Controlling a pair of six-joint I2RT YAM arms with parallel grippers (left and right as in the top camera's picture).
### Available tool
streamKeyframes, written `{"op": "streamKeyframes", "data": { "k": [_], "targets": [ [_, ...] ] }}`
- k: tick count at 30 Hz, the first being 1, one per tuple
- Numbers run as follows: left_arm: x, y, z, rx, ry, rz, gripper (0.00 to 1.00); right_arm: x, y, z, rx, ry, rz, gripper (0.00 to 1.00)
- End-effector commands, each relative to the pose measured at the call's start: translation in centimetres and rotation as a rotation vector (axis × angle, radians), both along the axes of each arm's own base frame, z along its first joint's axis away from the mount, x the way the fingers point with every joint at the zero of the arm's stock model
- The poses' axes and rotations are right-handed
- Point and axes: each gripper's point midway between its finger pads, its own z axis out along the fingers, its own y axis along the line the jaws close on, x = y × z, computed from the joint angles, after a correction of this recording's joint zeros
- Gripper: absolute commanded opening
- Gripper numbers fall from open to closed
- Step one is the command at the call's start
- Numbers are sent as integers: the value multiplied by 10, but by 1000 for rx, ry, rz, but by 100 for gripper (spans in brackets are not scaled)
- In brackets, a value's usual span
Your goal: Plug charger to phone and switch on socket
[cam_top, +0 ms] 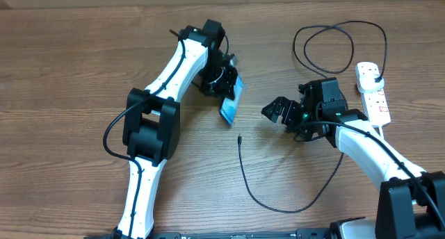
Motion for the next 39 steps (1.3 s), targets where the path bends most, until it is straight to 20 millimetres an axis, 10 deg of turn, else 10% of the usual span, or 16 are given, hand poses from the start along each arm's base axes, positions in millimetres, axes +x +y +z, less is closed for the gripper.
{"op": "streamKeyframes", "data": {
  "k": [1, 34, 39],
  "targets": [
    [16, 47, -13, 330, -87, 78, 4, 3, -7, -5, -54, -15, -15, 100],
    [-21, 44, -44, 483, -30, 68, 25, 4, -7, -5, -58, -20, -17, 100],
    [-18, 44, -44, 479, -39, 71, 4, 4, -7, -5, -58, -20, -17, 100]
  ]
}}
